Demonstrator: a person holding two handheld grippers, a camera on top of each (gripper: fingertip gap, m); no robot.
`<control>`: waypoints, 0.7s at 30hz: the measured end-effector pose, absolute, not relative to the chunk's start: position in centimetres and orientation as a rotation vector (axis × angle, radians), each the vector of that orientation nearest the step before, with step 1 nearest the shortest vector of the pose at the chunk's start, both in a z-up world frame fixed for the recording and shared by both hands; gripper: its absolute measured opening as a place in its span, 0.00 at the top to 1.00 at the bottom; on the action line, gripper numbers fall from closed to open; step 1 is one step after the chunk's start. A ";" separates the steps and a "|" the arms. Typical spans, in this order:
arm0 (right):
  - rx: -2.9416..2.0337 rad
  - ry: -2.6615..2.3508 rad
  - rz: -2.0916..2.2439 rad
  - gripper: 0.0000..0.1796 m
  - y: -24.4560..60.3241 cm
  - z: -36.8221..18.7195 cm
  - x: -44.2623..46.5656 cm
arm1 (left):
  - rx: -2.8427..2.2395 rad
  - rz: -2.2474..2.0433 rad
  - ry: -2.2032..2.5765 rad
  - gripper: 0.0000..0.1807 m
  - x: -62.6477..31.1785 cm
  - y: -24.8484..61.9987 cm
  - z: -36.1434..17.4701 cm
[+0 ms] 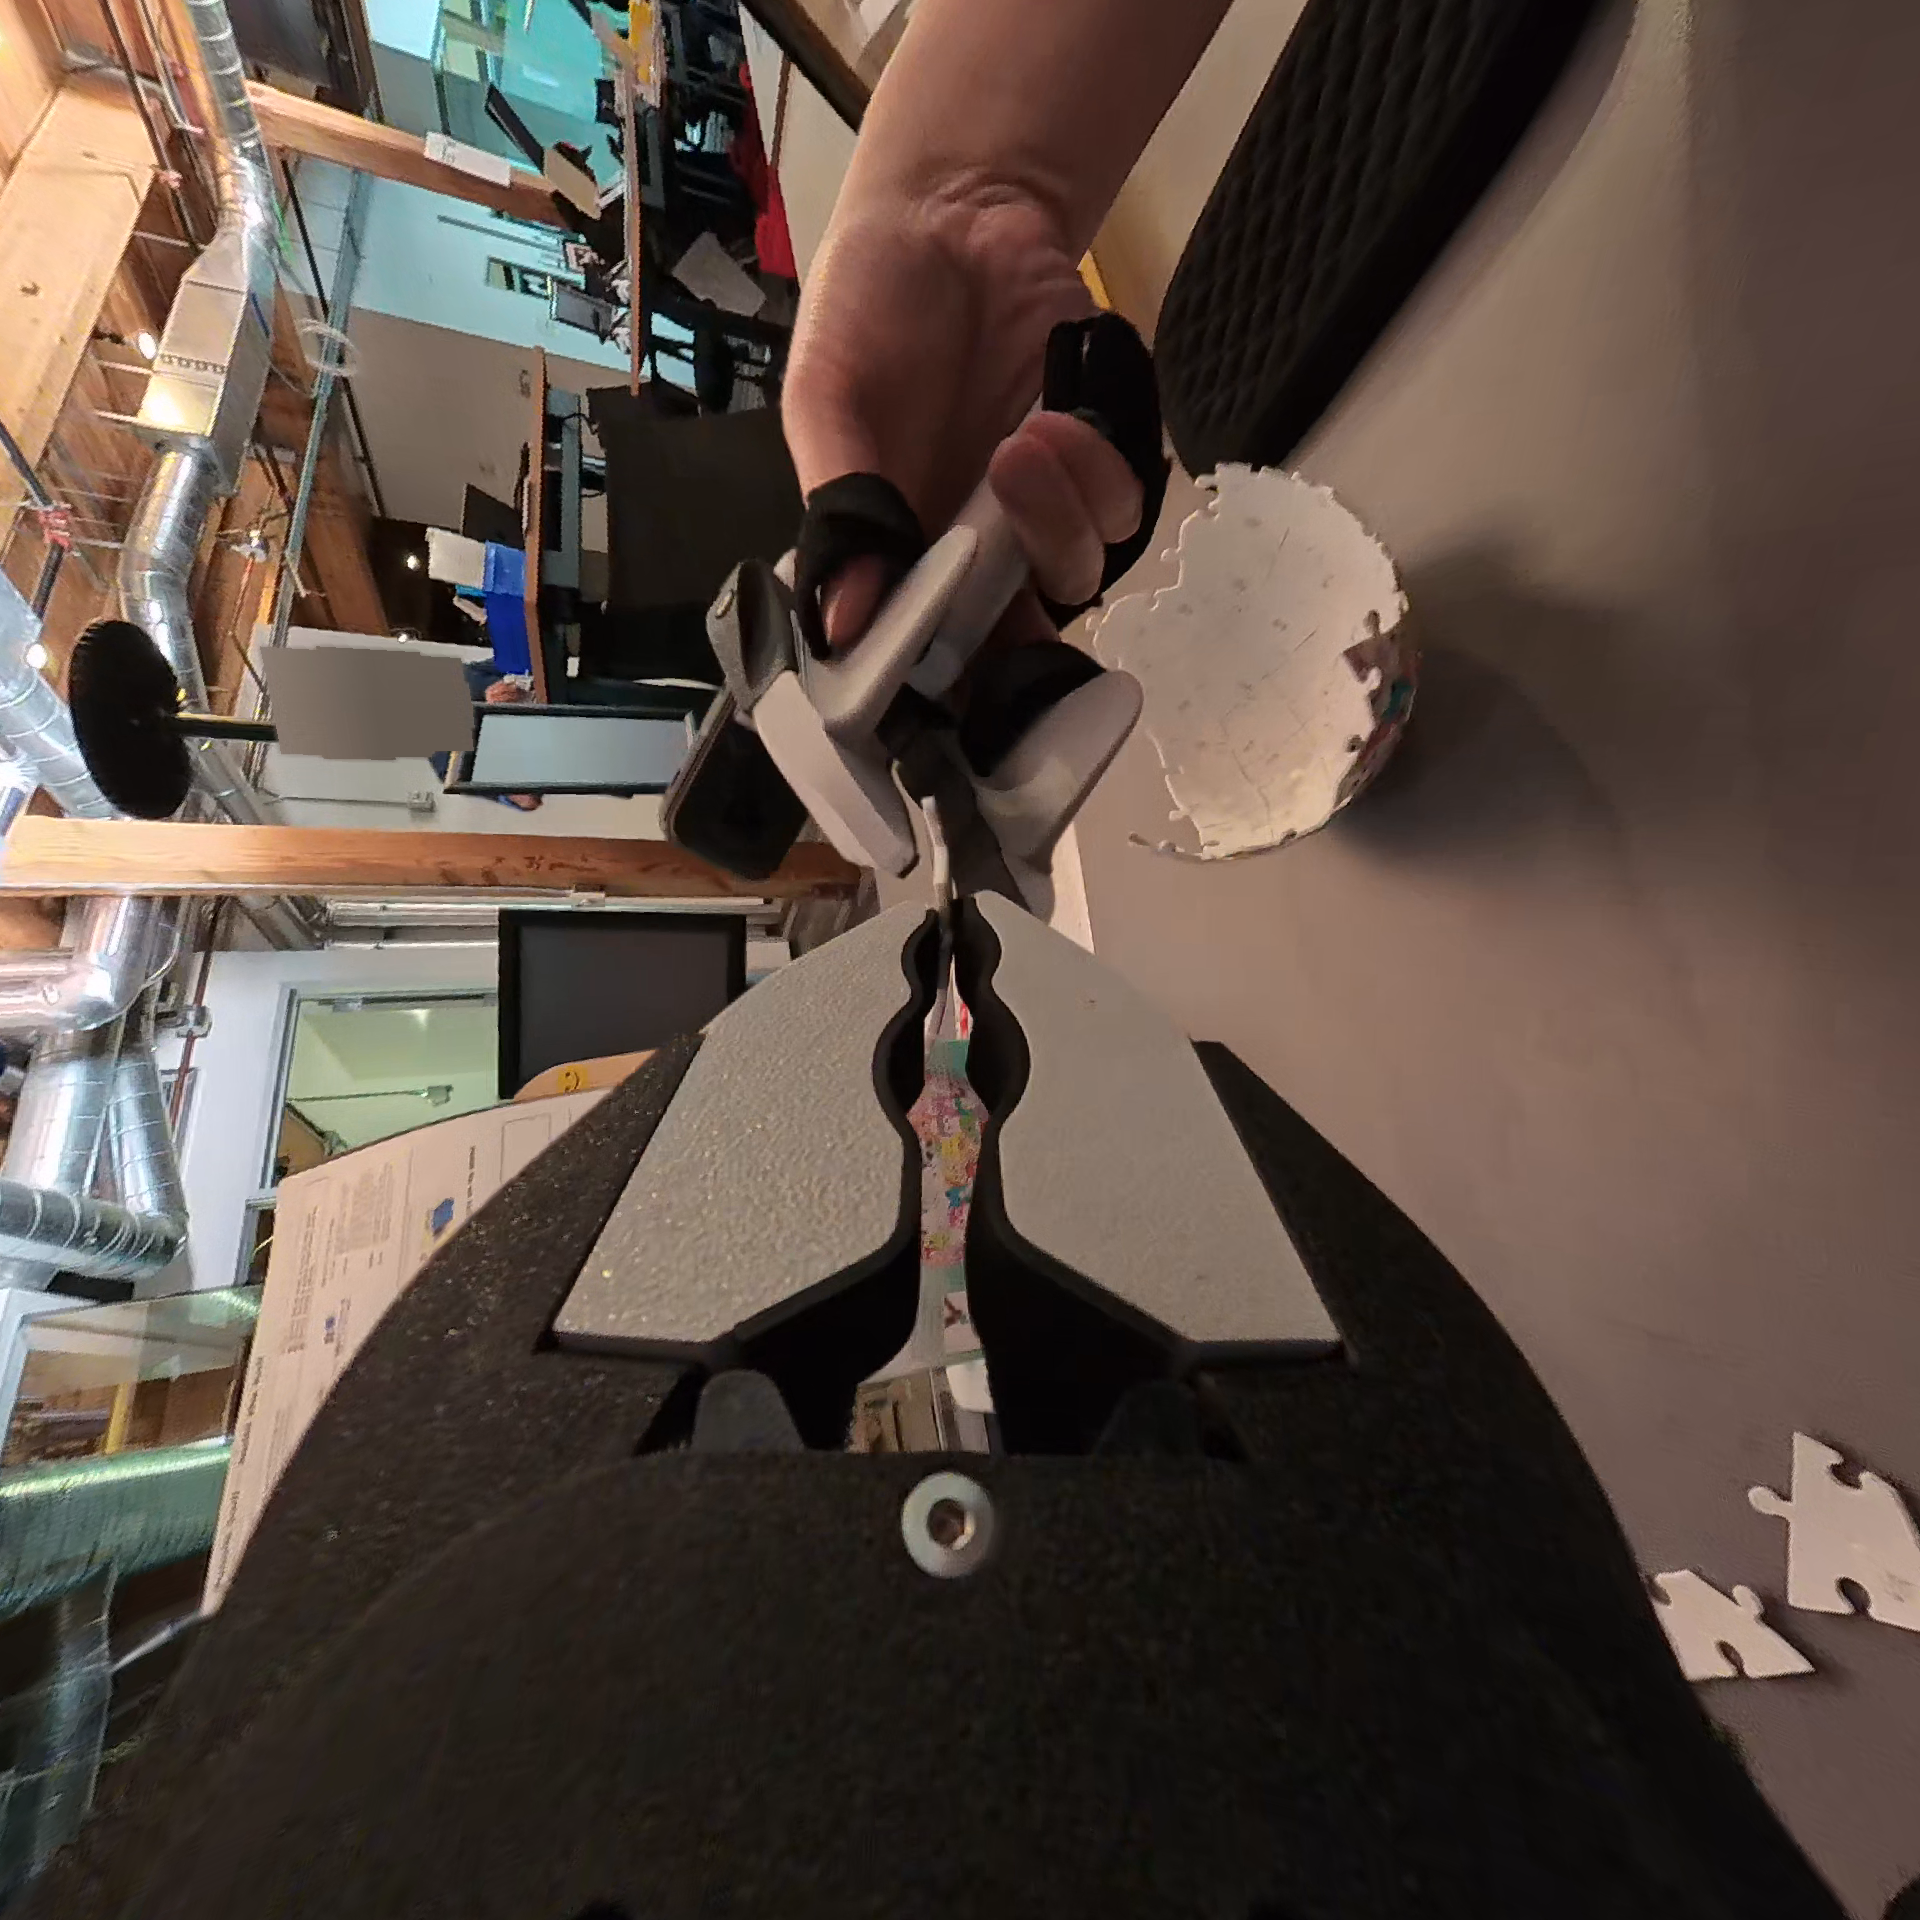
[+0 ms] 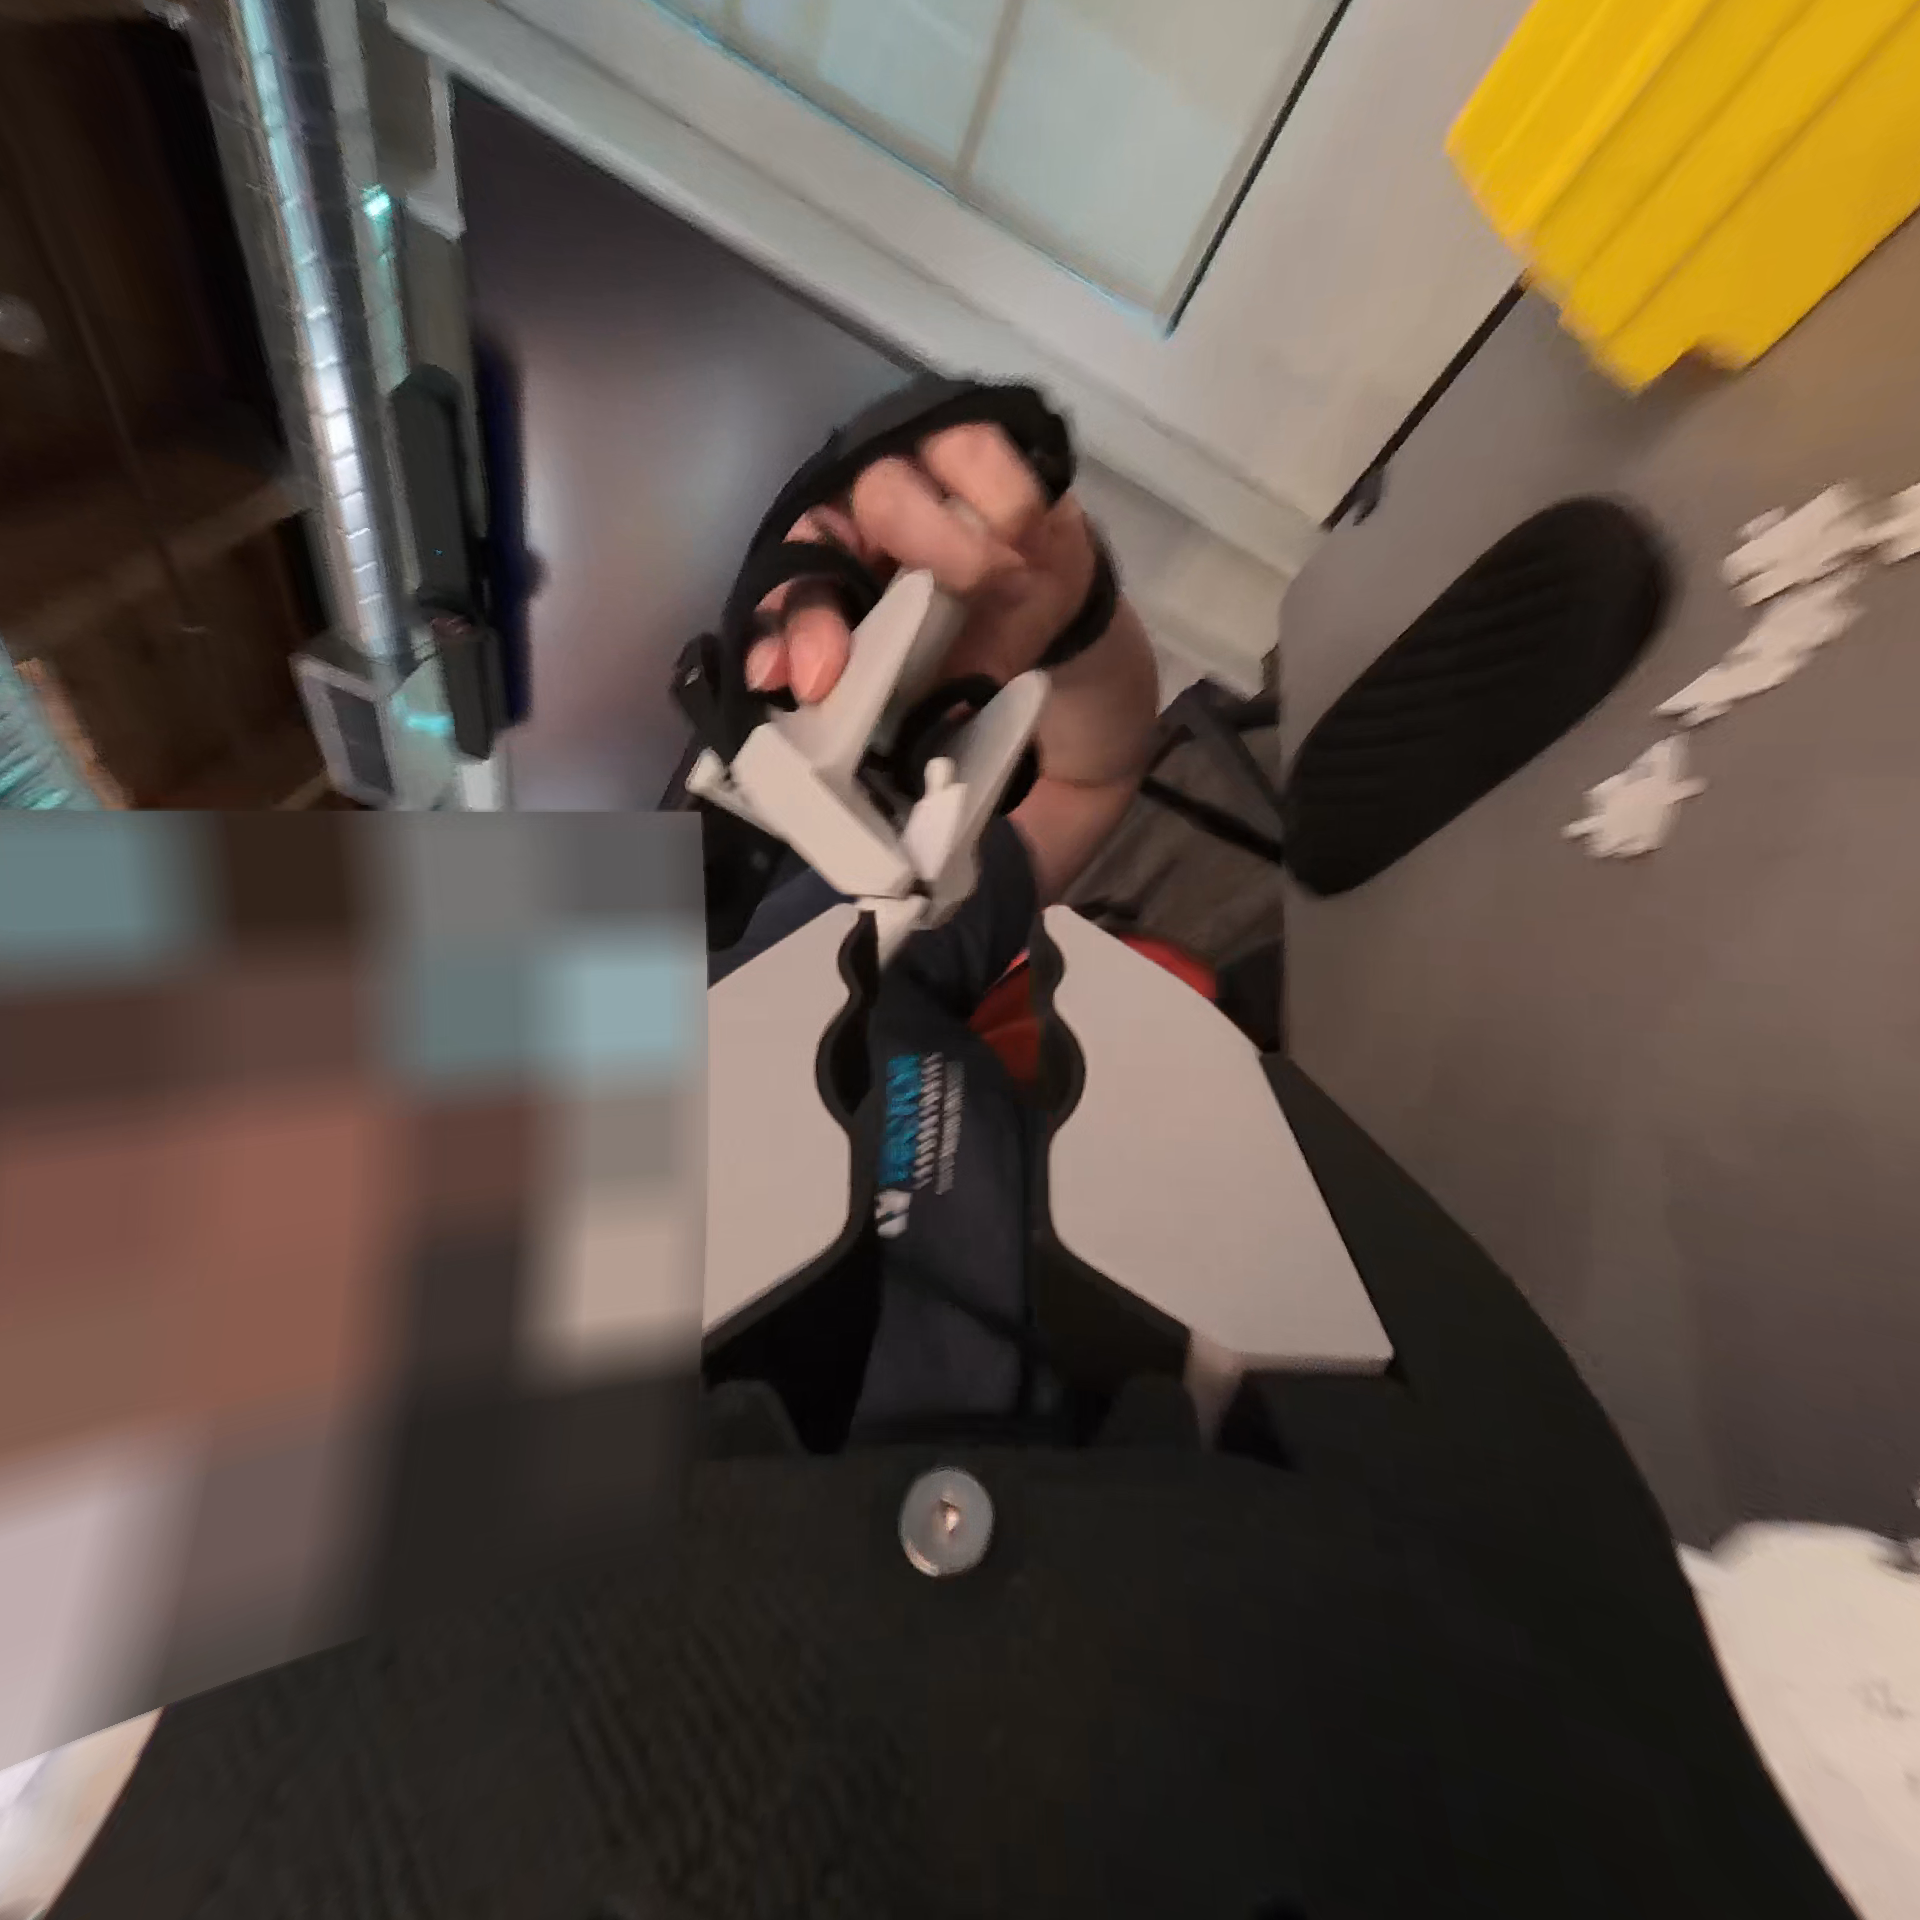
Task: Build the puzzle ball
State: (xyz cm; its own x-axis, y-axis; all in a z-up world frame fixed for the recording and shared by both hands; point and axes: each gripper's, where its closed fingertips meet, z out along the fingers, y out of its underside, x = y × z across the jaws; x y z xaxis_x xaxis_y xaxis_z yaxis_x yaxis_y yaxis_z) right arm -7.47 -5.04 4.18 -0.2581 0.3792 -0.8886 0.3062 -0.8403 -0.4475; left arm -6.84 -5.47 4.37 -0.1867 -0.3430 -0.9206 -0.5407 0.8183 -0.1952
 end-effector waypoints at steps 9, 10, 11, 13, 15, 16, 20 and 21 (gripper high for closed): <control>-1.829 -0.910 2.320 0.98 -5.6 5.0 -6.7 | -0.837 -0.002 1.694 0.89 -6.4 -5.4 5.2; -1.807 -0.918 2.247 0.98 -5.1 5.0 -6.5 | -0.887 -0.074 1.651 0.87 -6.7 -5.3 5.6; -1.773 -0.945 2.145 0.98 -4.6 5.0 -6.4 | -0.940 -0.153 1.588 0.85 -7.1 -5.2 6.1; -1.697 -1.011 1.926 0.98 -3.5 4.9 -5.9 | -1.078 -0.363 1.408 0.85 -7.7 -4.8 7.4; -1.571 -1.048 1.785 0.98 -3.1 5.7 -5.5 | -1.283 -0.608 1.193 0.86 -8.1 -3.6 7.8; -1.517 -1.062 1.717 0.98 -3.0 6.1 -5.4 | -1.380 -0.727 1.112 0.86 -8.1 -3.2 7.5; -1.377 -1.063 1.483 0.98 -2.4 6.9 -5.5 | -1.486 -1.113 1.008 0.90 -6.3 -3.6 6.8; -1.374 -1.058 1.449 0.98 -2.2 6.9 -5.5 | -1.485 -1.125 1.010 0.91 -5.9 -3.4 6.5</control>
